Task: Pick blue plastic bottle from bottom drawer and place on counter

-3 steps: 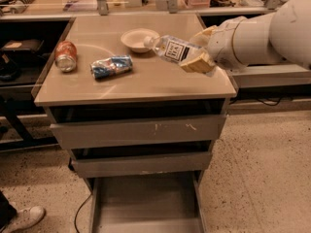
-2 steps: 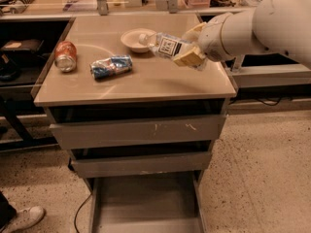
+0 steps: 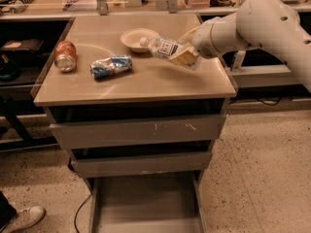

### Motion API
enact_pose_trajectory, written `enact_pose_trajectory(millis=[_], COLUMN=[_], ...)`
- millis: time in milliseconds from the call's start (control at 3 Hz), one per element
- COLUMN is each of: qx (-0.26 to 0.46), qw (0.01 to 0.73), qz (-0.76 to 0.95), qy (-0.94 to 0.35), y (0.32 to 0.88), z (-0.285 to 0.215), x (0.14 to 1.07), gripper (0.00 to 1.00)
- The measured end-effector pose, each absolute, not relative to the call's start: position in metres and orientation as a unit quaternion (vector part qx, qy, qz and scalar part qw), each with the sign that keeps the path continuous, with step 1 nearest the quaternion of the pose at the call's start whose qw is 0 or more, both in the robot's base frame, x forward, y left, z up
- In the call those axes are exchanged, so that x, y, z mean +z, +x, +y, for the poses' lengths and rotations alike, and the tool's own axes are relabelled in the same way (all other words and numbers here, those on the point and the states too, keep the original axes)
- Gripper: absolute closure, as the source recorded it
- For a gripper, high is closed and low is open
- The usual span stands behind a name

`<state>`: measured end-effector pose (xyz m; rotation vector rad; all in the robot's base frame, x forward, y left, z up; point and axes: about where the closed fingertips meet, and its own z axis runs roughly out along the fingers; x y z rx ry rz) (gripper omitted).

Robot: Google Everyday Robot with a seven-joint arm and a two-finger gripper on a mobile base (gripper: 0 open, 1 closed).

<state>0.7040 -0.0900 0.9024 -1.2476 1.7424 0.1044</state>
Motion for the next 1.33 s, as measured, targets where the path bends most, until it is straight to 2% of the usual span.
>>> enact_pose_trajectory(millis=[333, 1000, 1333], qx=[0.047, 0.05, 0.05], qw=[0.473, 0.458, 0.458], qz=[0.732, 0.753, 0.753], qy=[-0.488, -0.47, -0.47], y=[0.723, 0.727, 0.727], z=[-0.109, -0.132, -0.132], x=[0.885, 0.861, 0.861], gripper=[1.0, 1.0, 0.81])
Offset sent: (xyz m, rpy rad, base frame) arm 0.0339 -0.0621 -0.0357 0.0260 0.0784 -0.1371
